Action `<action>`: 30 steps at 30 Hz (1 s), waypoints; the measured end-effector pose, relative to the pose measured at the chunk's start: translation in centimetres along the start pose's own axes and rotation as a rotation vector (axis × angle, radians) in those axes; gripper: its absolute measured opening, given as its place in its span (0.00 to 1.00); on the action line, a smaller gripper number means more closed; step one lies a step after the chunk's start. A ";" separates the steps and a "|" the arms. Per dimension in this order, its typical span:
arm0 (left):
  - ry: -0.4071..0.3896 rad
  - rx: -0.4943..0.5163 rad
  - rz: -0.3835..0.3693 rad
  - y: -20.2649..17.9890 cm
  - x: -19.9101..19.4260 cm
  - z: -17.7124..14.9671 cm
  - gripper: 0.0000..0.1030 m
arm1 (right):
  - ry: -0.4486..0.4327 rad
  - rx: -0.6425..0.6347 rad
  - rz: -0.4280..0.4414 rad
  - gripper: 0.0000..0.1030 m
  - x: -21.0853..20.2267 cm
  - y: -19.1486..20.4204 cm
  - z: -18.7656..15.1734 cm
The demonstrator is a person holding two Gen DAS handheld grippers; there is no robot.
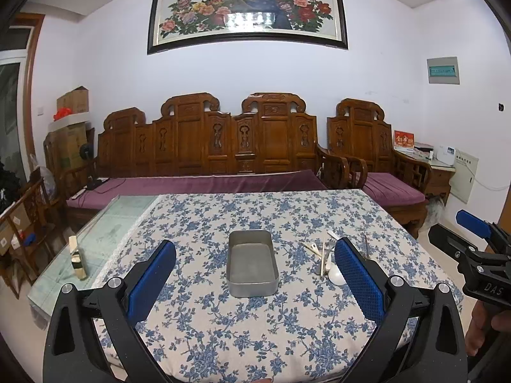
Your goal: Organize utensils
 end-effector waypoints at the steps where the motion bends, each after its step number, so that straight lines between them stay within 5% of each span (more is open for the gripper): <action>1: 0.000 -0.001 0.001 0.0 0.0 0.0 0.94 | -0.001 0.001 -0.001 0.97 0.0 -0.1 -0.1; 30: -0.018 0.005 -0.013 -0.5 -1.1 0.9 0.94 | -0.009 0.002 0.005 0.97 -0.4 0.2 0.4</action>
Point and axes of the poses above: each gripper's, at about its wrist camera, not at the fingertips, and x roughly the way its jaws point, y to its left, z to its top, the point moved 8 cm from there along x, roughly the way its jaws point, and after that the axes turned 2 degrees about -y, right-handed, at the moved point
